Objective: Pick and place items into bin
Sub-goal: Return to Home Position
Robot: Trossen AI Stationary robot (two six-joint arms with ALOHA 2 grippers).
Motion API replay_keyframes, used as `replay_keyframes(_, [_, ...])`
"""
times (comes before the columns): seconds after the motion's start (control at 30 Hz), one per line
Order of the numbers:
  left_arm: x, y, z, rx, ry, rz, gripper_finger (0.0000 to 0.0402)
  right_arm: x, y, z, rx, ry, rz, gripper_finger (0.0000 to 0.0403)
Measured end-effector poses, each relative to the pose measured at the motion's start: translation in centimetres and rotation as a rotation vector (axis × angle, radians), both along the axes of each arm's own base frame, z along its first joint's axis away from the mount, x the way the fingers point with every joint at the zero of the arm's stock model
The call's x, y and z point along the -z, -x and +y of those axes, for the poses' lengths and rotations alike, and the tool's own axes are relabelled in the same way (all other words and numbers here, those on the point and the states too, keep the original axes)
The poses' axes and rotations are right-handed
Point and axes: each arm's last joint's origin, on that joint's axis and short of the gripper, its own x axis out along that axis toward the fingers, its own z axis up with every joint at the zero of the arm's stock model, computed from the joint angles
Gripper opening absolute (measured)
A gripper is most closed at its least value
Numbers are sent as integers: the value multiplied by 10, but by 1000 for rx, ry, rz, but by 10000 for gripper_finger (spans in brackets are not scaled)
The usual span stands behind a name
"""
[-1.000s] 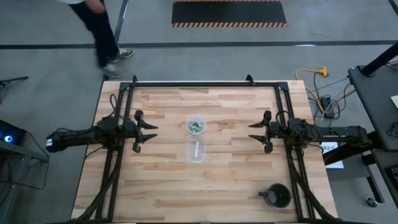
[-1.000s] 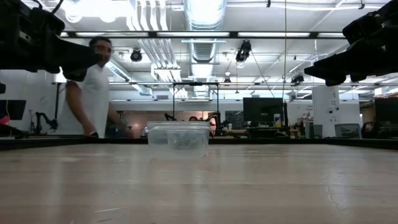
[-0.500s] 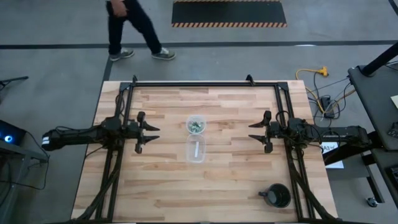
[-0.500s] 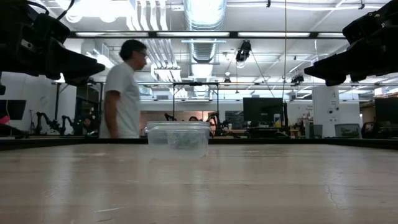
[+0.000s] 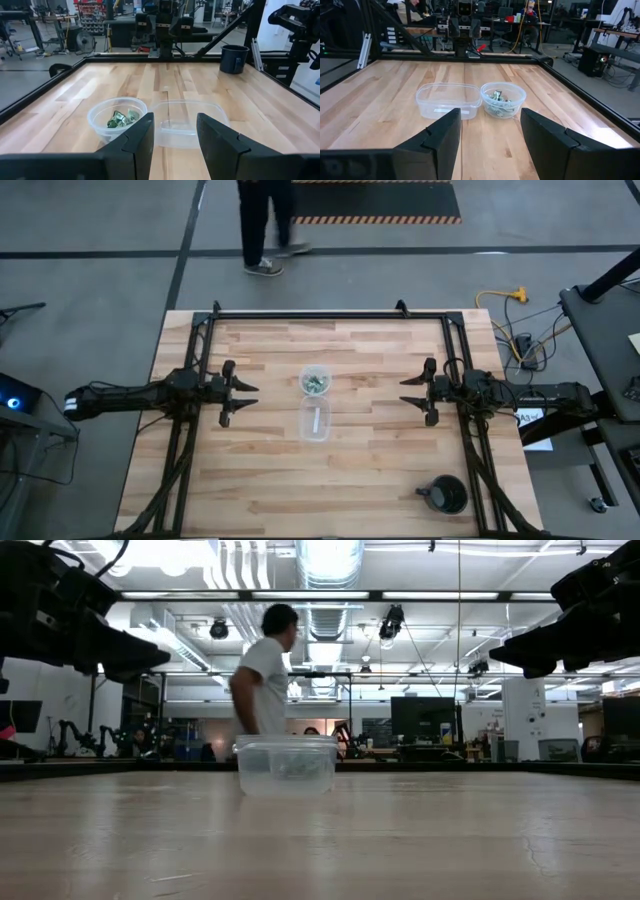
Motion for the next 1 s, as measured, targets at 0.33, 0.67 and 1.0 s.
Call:
replay_keyframes(0.33, [1, -1, 0, -3, 1, 12, 132, 0, 0, 0, 0, 0, 0, 196])
replay_keyframes(0.67, [1, -1, 0, -3, 1, 11, 132, 0, 0, 0, -1, 0, 0, 196])
replay_keyframes(1.0, [1, -1, 0, -2, 1, 10, 132, 0, 0, 0, -1, 0, 0, 196])
